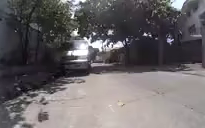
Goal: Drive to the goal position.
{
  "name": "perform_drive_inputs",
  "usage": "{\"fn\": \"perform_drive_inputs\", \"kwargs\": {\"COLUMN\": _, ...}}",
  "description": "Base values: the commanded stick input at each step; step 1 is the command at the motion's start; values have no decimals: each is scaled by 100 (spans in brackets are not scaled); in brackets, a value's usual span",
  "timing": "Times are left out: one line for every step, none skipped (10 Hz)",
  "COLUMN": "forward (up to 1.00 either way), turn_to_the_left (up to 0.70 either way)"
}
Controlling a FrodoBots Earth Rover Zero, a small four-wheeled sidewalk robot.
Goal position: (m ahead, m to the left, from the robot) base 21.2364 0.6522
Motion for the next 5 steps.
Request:
{"fn": "perform_drive_inputs", "kwargs": {"forward": 100, "turn_to_the_left": -40}}
{"fn": "perform_drive_inputs", "kwargs": {"forward": 100, "turn_to_the_left": -40}}
{"fn": "perform_drive_inputs", "kwargs": {"forward": 100, "turn_to_the_left": -40}}
{"fn": "perform_drive_inputs", "kwargs": {"forward": 100, "turn_to_the_left": -21}}
{"fn": "perform_drive_inputs", "kwargs": {"forward": 100, "turn_to_the_left": 0}}
